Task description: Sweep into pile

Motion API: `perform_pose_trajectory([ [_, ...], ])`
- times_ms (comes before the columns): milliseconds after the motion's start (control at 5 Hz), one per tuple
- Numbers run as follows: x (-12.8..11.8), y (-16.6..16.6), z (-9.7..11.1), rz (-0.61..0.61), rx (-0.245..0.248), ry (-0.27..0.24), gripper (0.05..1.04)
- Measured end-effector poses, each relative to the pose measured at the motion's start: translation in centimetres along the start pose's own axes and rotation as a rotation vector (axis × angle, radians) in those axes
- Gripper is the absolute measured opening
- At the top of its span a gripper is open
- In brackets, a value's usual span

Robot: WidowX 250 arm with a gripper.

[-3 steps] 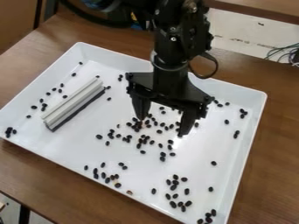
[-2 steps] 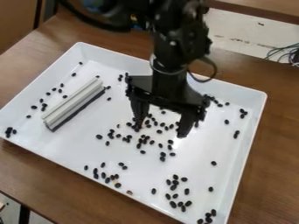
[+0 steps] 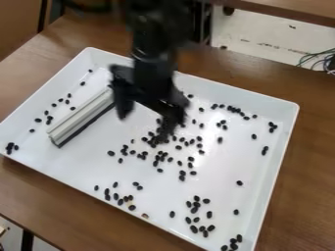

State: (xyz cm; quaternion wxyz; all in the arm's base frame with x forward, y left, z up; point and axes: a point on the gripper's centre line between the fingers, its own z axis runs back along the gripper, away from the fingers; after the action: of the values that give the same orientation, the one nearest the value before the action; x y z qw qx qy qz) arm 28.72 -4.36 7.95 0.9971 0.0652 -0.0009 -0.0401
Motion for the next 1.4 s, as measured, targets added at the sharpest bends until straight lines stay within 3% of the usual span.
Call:
perform_pose_trajectory([
  [200,0.0,3.2,0.2,-0.025,0.032,0.028,1.000],
  [400,0.5,7.7,0.5,-0.020,0.004,0.015,1.000],
  [600,1.1,11.4,-1.6,-0.034,-0.037,0.034,1.000],
  [800,2.0,11.5,-3.6,-0.090,-0.092,-0.006,1.000],
  [1000,1.9,12.0,-5.7,-0.108,-0.101,-0.005,1.000],
  [1400,1.5,12.2,-6.8,-0.121,-0.080,0.007,0.969],
])
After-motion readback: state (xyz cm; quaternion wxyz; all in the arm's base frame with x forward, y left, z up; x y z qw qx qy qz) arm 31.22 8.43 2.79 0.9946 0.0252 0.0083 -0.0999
